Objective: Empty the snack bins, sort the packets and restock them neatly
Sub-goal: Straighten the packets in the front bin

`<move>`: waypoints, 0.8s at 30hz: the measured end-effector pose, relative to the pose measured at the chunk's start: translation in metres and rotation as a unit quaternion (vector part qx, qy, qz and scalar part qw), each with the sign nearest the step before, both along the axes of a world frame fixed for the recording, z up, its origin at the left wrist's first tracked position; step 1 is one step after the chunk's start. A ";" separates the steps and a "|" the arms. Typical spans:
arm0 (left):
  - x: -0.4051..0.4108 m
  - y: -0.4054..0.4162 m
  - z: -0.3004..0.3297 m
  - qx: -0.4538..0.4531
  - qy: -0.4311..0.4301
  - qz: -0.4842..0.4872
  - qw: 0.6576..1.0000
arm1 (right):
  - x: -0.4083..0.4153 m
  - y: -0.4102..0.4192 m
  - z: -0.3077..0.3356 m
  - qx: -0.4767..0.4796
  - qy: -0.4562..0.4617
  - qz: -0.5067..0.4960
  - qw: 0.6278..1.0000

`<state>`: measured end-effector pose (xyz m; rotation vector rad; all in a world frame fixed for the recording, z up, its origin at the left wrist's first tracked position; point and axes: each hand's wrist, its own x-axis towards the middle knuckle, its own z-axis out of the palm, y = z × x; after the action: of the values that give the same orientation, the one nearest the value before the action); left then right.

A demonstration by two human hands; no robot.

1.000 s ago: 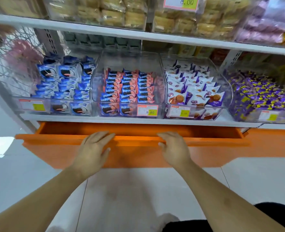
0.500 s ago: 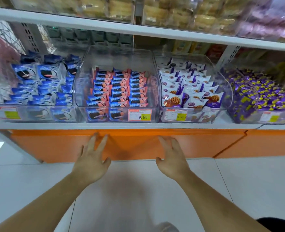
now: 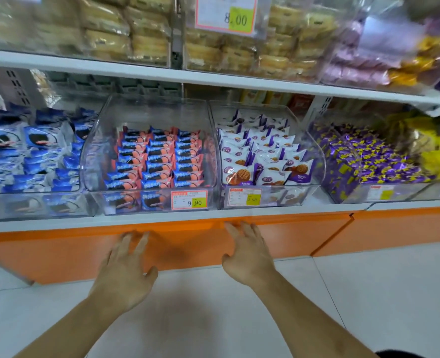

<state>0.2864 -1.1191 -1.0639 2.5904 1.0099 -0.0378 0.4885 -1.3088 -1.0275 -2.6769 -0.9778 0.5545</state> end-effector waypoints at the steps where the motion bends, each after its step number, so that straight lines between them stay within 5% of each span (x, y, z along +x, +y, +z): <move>1: 0.006 -0.008 0.013 -0.007 -0.012 -0.022 1.000 | 0.000 0.001 0.016 0.013 0.007 0.009 1.000; 5: 0.037 -0.043 0.076 -0.002 -0.088 -0.119 0.989 | 0.015 -0.009 0.089 0.130 0.032 -0.004 0.991; 9: 0.075 -0.065 0.139 0.029 -0.200 -0.167 0.965 | 0.060 -0.031 0.140 0.255 -0.098 -0.008 0.962; 12: 0.117 -0.063 0.172 0.072 -0.252 -0.168 0.950 | 0.098 -0.036 0.146 0.262 -0.146 0.010 0.954; 19: 0.194 -0.039 0.185 0.185 -0.077 -0.168 0.965 | 0.138 -0.014 0.114 0.199 -0.147 0.024 0.969; 24: 0.196 -0.035 0.175 0.189 -0.085 -0.177 0.962 | 0.152 -0.003 0.107 0.243 -0.161 0.017 0.957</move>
<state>0.4819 -1.1541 -0.8888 3.0262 0.5220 0.3123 0.6402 -1.3115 -0.9203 -2.3388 -1.0737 -0.1199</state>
